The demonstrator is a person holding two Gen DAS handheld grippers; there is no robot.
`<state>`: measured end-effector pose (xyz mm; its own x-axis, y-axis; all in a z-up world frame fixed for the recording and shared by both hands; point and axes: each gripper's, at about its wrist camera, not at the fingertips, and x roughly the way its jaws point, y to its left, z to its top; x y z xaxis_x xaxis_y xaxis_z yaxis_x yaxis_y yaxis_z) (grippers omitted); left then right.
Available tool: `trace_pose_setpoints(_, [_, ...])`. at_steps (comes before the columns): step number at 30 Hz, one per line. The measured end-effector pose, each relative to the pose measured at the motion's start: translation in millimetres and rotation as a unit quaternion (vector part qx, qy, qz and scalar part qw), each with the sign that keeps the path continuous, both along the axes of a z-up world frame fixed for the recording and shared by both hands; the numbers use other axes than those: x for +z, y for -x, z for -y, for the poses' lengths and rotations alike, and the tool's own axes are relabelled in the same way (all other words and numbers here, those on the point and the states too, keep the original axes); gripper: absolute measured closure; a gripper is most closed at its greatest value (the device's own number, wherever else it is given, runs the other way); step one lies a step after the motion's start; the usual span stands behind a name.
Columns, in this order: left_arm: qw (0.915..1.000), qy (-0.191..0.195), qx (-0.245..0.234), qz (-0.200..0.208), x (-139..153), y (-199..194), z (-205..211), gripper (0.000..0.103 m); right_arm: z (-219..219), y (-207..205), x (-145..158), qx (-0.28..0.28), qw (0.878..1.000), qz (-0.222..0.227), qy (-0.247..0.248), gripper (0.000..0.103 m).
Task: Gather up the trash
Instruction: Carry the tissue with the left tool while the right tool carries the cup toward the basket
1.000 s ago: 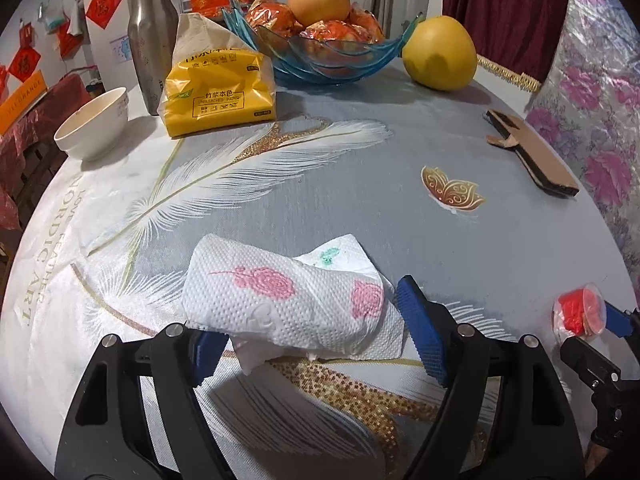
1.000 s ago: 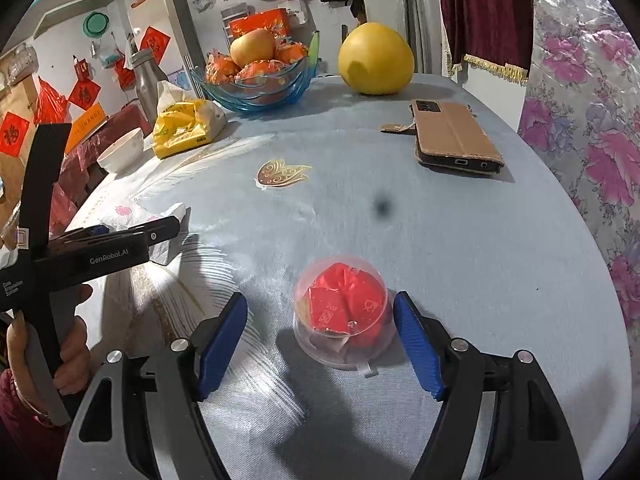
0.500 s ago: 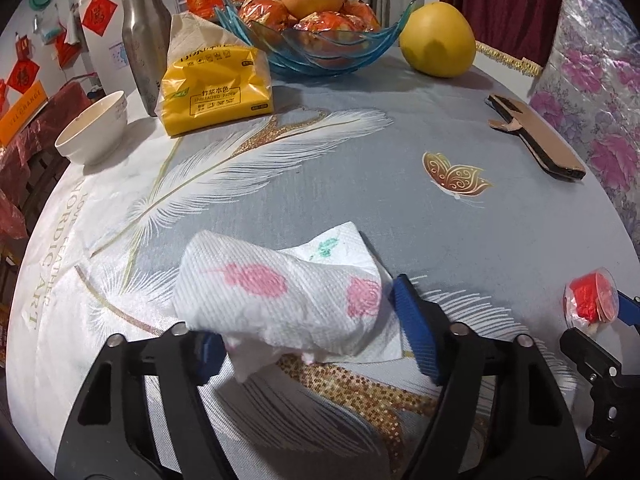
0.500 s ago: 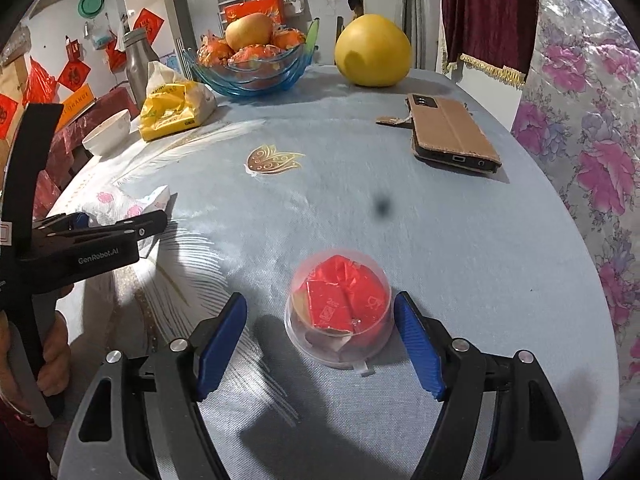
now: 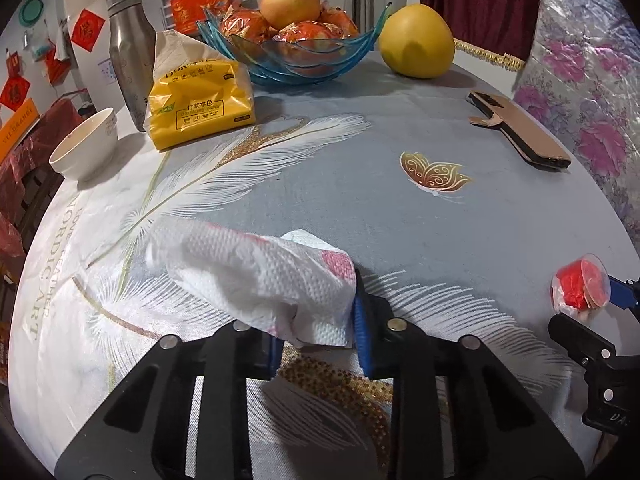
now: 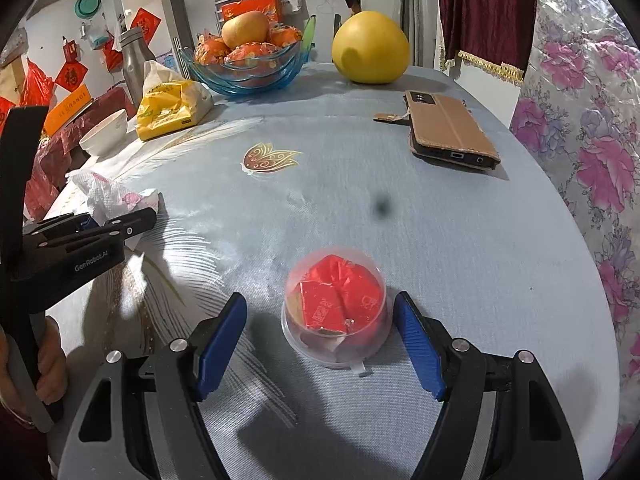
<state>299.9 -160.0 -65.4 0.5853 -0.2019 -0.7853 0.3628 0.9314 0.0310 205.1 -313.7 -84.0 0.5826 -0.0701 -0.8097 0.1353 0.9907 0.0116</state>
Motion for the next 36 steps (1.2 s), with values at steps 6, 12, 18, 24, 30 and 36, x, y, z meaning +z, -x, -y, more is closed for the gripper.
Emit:
trace_pose_setpoints(6, [0.9997, 0.022, 0.004, -0.008, 2.1, 0.5, -7.7, 0.08, 0.4, 0.3, -0.4, 0.0, 1.0, -0.001, 0.002, 0.028])
trace_pose_setpoints(12, [0.9995, 0.031, 0.008, -0.003, 5.4, 8.2, -14.8, 0.08, 0.3, 0.6, -0.2, -0.001, 1.0, 0.001, -0.001, 0.029])
trace_pose_setpoints(18, [0.9993, 0.034, 0.01, -0.009, 4.7, 8.7, -18.2, 0.08, 6.4, 3.8, 1.1, -0.012, 1.0, 0.01, -0.014, 0.048])
trace_pose_setpoints(24, [0.9989, 0.044, 0.013, 0.009, 10.6, 20.4, -26.0, 0.08, 8.1, 6.1, 4.4, -0.003, 0.999, 0.022, -0.029, 0.049])
trace_pose_setpoints(30, [0.997, 0.072, 0.025, 0.003, 15.7, 52.3, -50.0, 0.08, 3.8, 29.1, 16.4, 0.009, 0.997, 0.063, -0.054, 0.049])
trace_pose_setpoints(36, [0.9954, 0.083, 0.046, 0.015, 29.2, 85.3, -75.1, 0.08, -18.8, 58.1, 28.0, 0.042, 0.993, 0.084, -0.07, 0.049])
